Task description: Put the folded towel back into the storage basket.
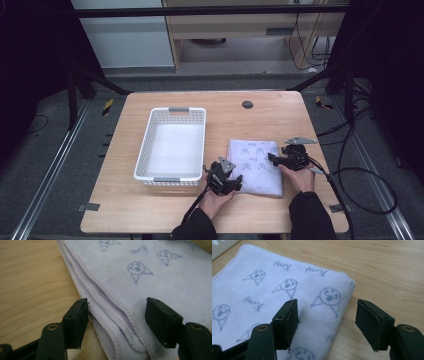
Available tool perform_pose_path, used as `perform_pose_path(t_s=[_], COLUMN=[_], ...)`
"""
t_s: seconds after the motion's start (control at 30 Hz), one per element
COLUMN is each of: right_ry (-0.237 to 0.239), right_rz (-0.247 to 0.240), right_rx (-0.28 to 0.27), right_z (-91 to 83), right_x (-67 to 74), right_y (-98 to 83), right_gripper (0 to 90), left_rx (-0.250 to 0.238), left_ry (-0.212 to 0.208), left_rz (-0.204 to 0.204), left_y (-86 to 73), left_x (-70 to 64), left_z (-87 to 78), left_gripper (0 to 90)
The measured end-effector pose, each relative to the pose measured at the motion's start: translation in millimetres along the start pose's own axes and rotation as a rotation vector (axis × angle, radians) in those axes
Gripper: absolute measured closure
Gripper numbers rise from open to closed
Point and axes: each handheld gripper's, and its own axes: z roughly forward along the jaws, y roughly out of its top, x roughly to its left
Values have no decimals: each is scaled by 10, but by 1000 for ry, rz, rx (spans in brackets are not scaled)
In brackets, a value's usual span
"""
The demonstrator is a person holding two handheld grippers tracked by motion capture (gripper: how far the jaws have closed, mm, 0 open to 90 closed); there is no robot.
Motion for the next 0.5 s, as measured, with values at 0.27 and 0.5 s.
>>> perform_pose_path(t_s=[0.27, 0.5], right_ry=[2, 51], right_rz=[13, 91], right_rx=[27, 47], right_z=[64, 94], right_x=[0, -38], right_y=[-27, -46], right_gripper=[360, 440], left_rx=[0, 15], left_ry=[-10, -31], left_rz=[-3, -47], left_y=[-11, -5], left_x=[-7, -1], left_z=[21, 28], left_gripper=[363, 426])
